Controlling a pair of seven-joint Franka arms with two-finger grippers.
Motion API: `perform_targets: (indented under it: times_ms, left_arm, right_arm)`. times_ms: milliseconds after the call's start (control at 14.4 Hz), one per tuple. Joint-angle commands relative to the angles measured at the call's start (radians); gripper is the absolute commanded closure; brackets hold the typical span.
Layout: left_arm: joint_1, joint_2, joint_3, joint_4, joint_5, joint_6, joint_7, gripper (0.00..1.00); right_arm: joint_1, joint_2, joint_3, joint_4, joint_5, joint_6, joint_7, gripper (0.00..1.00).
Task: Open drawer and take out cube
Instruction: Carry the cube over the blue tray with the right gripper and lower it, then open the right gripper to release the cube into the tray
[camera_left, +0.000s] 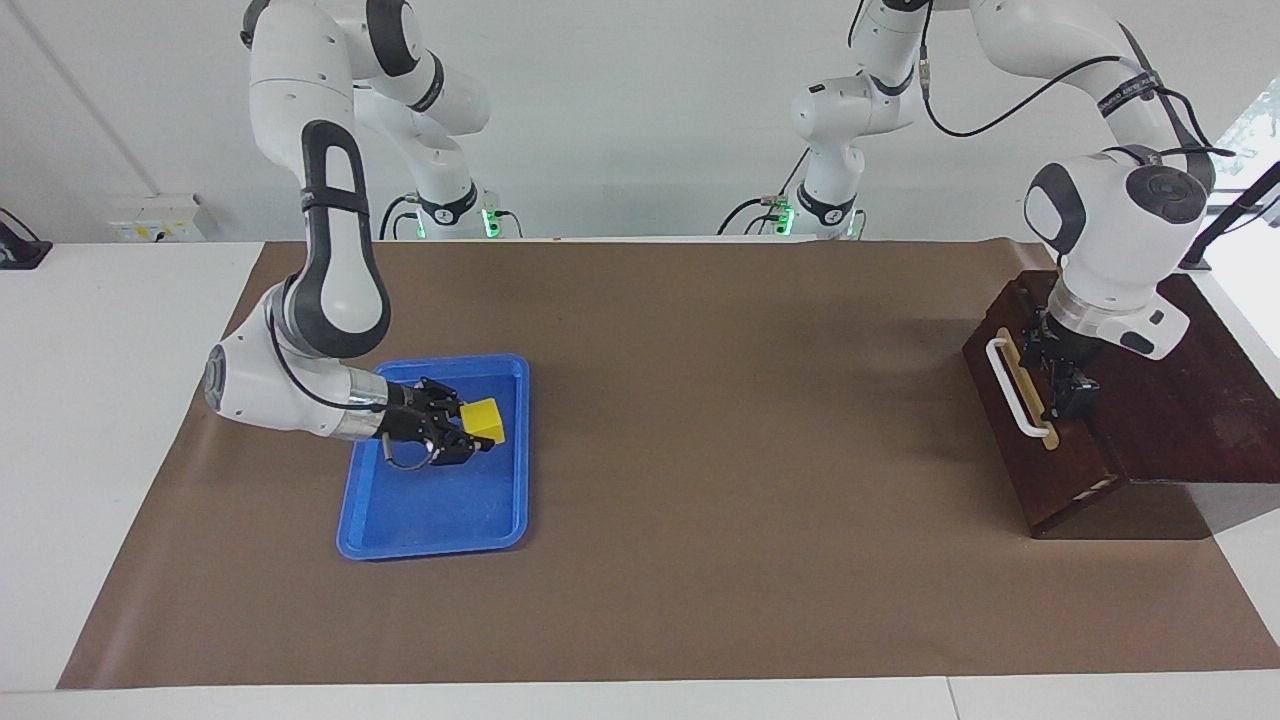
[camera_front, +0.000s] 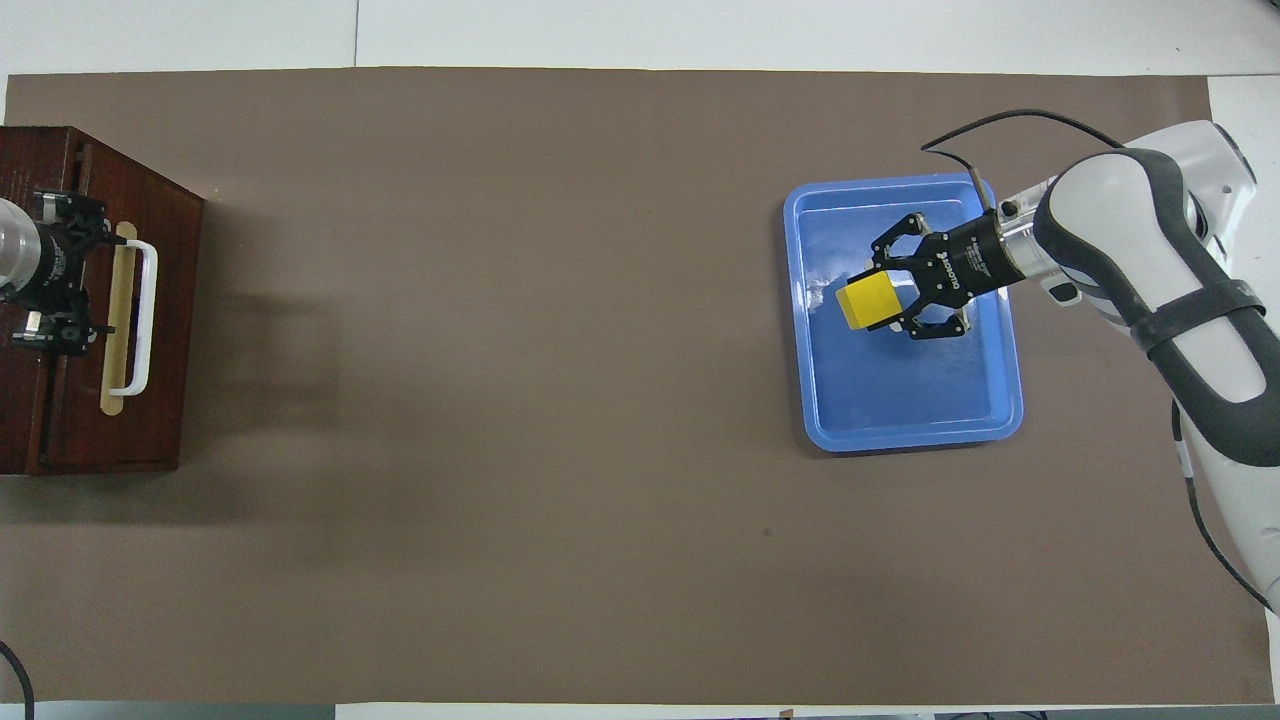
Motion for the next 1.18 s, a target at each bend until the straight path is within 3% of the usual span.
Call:
perform_targets:
  times_ms: [0, 348, 557, 835, 974, 1114]
  left_arm:
    - [0.038, -0.008, -0.006, -0.008, 0.024, 0.008, 0.066, 0.00]
    - [0.032, -0.010, -0.015, 0.015, 0.031, -0.031, 0.132, 0.00]
    - [-0.014, -0.023, -0.023, 0.080, 0.025, -0.160, 0.244, 0.00]
    - [-0.046, -0.086, -0.038, 0.084, 0.011, -0.304, 0.671, 0.00]
    - [-0.046, -0.122, -0.038, 0.112, -0.054, -0.375, 0.901, 0.00]
    - [-0.060, -0.123, -0.049, 0.159, -0.082, -0.450, 0.980, 0.00]
  right_arm:
    - [-0.057, -0.061, -0.006, -0.150, -0.016, 0.052, -0.174, 1.00]
    - [-0.070, -0.070, -0.020, -0.210, 0.031, 0.120, -0.176, 1.00]
    - [-0.070, -0.067, -0.019, -0.212, 0.080, 0.152, -0.107, 1.00]
    - [-0.067, -0.069, -0.019, -0.226, 0.120, 0.167, -0.055, 1.00]
    - [-0.049, -0.069, -0.019, -0.229, 0.132, 0.193, 0.017, 1.00]
    - [-0.028, -0.073, -0.019, -0.256, 0.139, 0.216, 0.028, 1.00]
